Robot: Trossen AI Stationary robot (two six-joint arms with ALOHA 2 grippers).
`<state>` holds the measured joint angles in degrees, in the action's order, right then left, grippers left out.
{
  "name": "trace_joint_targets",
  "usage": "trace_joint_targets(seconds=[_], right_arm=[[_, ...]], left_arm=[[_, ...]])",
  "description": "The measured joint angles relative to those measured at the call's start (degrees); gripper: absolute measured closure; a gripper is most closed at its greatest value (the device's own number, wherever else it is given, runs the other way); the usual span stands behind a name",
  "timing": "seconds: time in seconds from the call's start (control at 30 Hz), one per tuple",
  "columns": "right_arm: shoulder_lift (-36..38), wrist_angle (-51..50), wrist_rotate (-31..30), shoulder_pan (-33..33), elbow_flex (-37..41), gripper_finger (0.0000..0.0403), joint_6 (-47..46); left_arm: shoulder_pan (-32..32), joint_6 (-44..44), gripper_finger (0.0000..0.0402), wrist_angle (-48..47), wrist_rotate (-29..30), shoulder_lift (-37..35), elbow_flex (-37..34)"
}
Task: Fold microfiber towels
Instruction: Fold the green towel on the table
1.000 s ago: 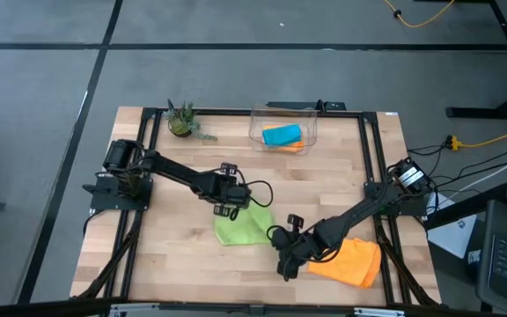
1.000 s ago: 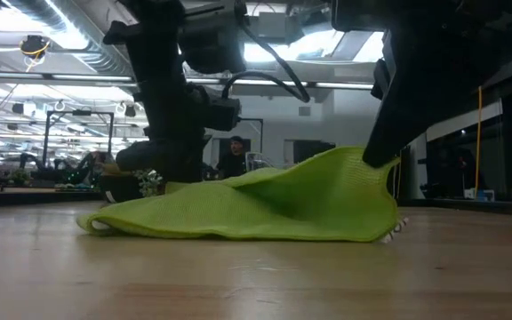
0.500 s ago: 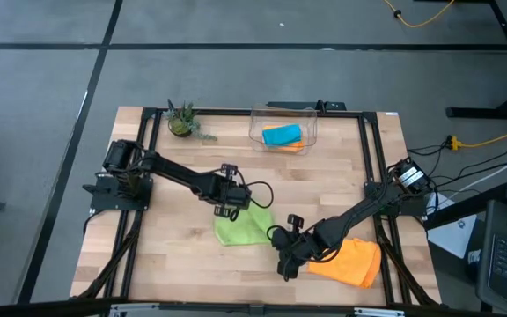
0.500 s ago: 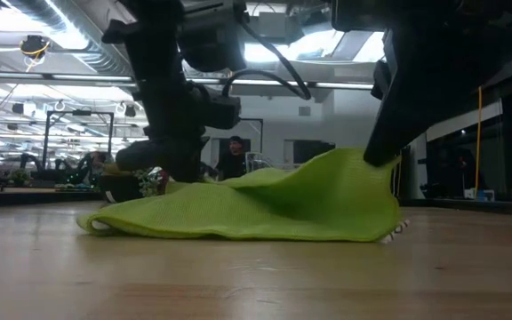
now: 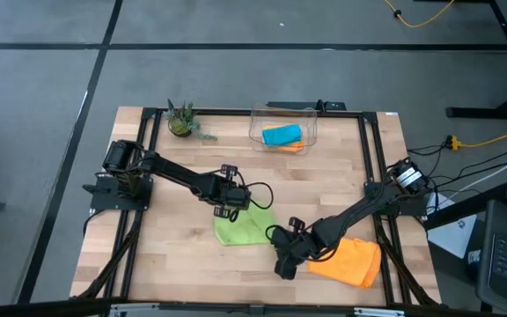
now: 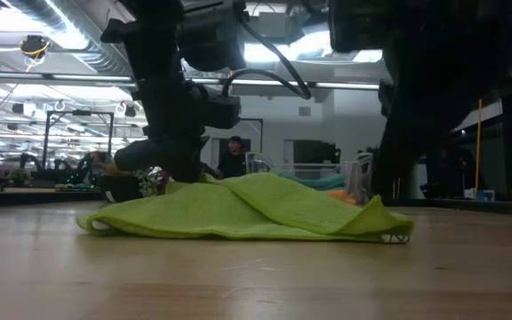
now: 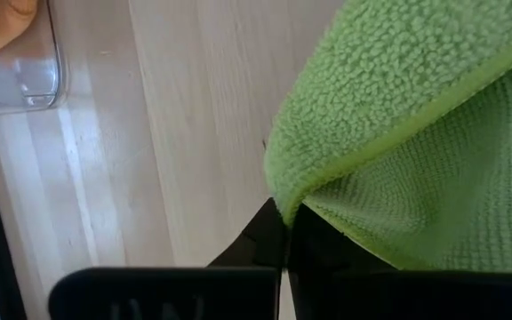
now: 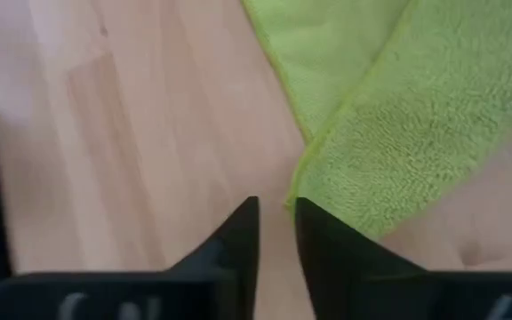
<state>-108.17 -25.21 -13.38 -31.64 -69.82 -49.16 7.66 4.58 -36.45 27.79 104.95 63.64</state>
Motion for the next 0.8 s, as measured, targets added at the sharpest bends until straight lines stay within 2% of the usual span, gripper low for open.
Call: trace_joint_targets(seconds=[0.23, 0.4, 0.57, 0.67, 0.8], right_arm=[[-1.4, 1.1, -1.5, 0.1, 0.0, 0.0207, 5.0], [-2.1, 2.0, -4.2, 0.1, 0.0, 0.0159, 9.4], [-5.0, 0.8, -3.1, 0.6, 0.0, 0.0159, 10.5], [-5.5, 0.9, -2.4, 0.7, 0.0, 0.0172, 10.6], [-5.5, 0.9, -4.5, 0.7, 0.0, 0.0197, 10.6]], left_arm=[[0.0, 0.0, 0.0401, -0.2, 0.0, 0.0, 0.0], [0.0, 0.0, 0.0401, -0.2, 0.0, 0.0, 0.0], [0.0, 0.0, 0.0401, -0.1, 0.0, 0.0, 0.0], [0.0, 0.0, 0.0401, -0.2, 0.0, 0.0, 0.0], [0.0, 0.0, 0.0401, -0.1, 0.0, 0.0, 0.0]])
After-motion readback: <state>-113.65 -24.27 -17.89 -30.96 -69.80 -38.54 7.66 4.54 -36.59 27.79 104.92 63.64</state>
